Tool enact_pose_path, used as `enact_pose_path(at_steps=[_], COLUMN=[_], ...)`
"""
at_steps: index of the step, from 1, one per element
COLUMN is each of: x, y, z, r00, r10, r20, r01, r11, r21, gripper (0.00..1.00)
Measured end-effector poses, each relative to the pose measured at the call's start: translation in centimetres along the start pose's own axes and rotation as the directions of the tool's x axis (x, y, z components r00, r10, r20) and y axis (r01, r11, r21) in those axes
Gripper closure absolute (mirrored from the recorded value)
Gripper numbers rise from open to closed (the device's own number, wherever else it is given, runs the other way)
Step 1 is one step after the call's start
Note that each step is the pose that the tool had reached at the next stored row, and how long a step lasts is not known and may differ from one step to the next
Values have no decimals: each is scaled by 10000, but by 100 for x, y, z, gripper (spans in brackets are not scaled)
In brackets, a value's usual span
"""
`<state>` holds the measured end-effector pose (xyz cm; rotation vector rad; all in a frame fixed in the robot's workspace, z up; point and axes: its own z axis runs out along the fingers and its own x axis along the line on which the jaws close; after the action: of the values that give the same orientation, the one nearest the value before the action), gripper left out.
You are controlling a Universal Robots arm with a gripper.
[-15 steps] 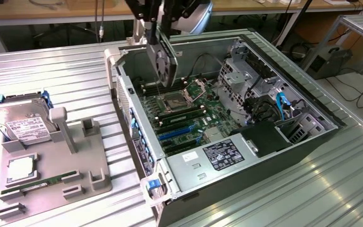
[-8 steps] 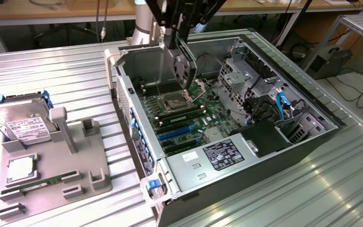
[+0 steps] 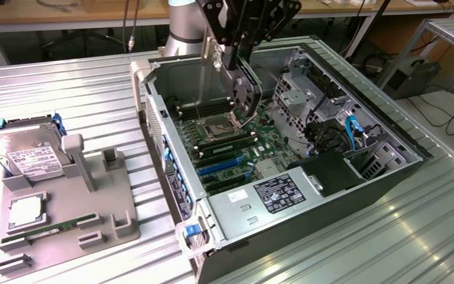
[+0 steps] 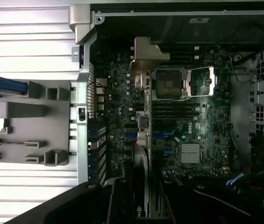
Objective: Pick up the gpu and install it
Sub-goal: 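Pick up the gpu and move the gpu toward the slot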
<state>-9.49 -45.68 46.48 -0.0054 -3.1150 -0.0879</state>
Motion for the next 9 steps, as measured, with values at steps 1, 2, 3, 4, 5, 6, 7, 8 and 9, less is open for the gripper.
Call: enact_pose_path(at_steps=[1, 2, 3, 4, 5, 6, 7, 8, 9], x=[-25, -40, -55, -70, -86, -100, -114, -130, -146], y=[-1, -2, -3, -5, -6, -6, -7, -8, -9], z=[29, 46, 65, 82, 101, 118, 136, 156, 177], r00=[10000, 10000, 10000, 10000, 10000, 10000, 10000, 10000, 10000], r10=[-1, -1, -2, -3, -3, -4, -4, -4, -5], r20=[0, 0, 0, 0, 0, -1, -1, 0, 0], r01=[1, 1, 2, 3, 3, 4, 4, 4, 5], r11=[10000, 10000, 10000, 10000, 10000, 10000, 10000, 10000, 10000], r21=[0, 1, 0, 0, 0, 1, 1, 0, 0], gripper=[74, 74, 74, 74, 74, 74, 74, 74, 74])
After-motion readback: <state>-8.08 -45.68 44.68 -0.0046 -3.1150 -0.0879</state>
